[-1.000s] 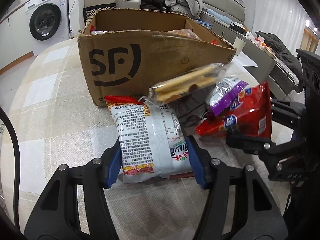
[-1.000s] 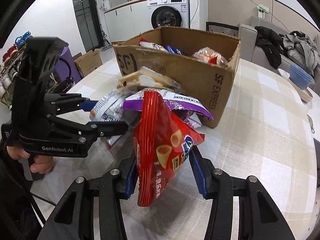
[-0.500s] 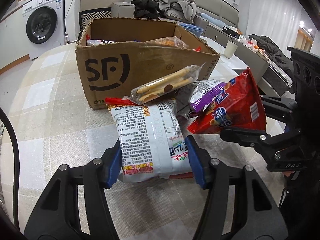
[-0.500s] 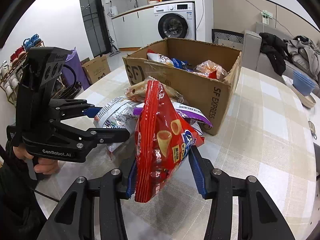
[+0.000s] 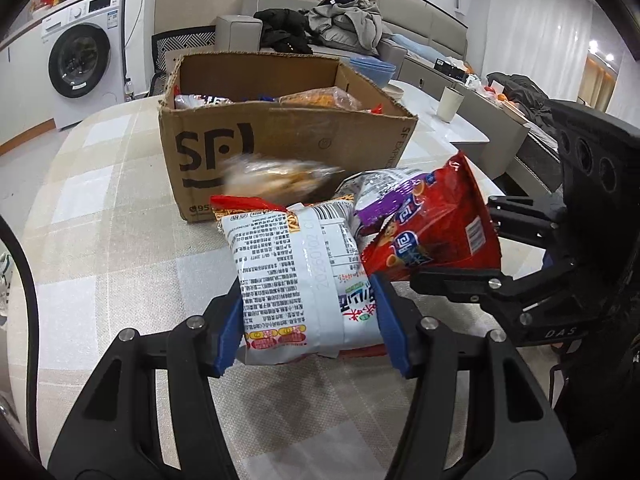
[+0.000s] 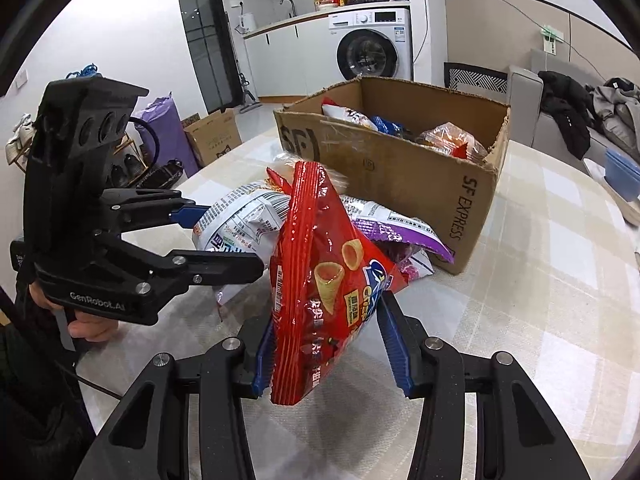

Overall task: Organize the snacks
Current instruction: 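Lift both held bags and carry them over the cardboard box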

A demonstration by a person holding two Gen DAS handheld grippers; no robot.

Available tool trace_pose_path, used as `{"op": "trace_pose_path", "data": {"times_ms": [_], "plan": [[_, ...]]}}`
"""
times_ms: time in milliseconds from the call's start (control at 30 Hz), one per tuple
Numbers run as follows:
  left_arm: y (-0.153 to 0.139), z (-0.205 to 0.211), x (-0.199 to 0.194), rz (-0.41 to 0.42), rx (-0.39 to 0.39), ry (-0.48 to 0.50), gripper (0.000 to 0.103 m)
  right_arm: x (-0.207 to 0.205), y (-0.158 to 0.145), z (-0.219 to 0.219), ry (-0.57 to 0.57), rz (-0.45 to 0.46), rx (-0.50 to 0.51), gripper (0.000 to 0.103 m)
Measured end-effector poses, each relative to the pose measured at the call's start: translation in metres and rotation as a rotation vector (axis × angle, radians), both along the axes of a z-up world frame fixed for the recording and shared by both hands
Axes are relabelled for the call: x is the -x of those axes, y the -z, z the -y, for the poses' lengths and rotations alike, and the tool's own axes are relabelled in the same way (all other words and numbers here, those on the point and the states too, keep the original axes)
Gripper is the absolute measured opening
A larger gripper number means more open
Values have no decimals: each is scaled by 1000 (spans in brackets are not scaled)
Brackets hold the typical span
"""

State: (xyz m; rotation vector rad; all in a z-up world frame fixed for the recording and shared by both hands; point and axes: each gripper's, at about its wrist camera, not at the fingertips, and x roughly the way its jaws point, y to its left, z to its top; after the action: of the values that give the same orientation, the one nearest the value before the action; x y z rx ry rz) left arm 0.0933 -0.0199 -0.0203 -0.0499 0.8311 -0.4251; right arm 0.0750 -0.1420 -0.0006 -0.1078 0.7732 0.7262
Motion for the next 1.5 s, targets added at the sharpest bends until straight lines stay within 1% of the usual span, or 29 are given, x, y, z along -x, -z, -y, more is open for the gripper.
{"op": "trace_pose_path", "data": {"times_ms": [333,567,667,700,733,800,900,967,1000,1100,1233,1333,1433,1500], "plan": [[-25,-19,22,41,21,9,56,8,-14,7,0,48,-46,47],[-45,-30,38,71,35,-2,56,9,-20,10,32,75,-80,47],[-51,-34,43,77,36,-5,56,6,-23,12,52,87,-100,44],[-53,-34,45,78,37,-6,56,6,-25,12,53,91,-105,40],[-55,-35,47,78,42,-3,56,6,-26,12,50,93,-110,38],[-59,-35,49,84,42,4,56,10,-28,11,40,103,-112,37],[-60,-32,49,101,27,10,56,7,-26,4,36,129,-112,38],[-54,-30,45,99,-3,-15,55,0,-18,-4,43,118,-92,34],[-49,-28,39,83,-18,-20,55,-6,-12,-7,46,103,-82,34],[-41,-32,36,48,2,-10,54,-12,-5,-7,51,88,-87,34],[-43,-35,45,74,-7,2,54,-13,-7,-8,65,100,-85,33],[-45,-35,49,81,-16,0,54,-9,-9,-6,68,142,-88,26],[-48,-39,53,85,-4,0,54,-5,-13,1,74,160,-116,21],[-52,-39,55,90,-3,-2,54,-4,-17,4,77,176,-135,20]]}}
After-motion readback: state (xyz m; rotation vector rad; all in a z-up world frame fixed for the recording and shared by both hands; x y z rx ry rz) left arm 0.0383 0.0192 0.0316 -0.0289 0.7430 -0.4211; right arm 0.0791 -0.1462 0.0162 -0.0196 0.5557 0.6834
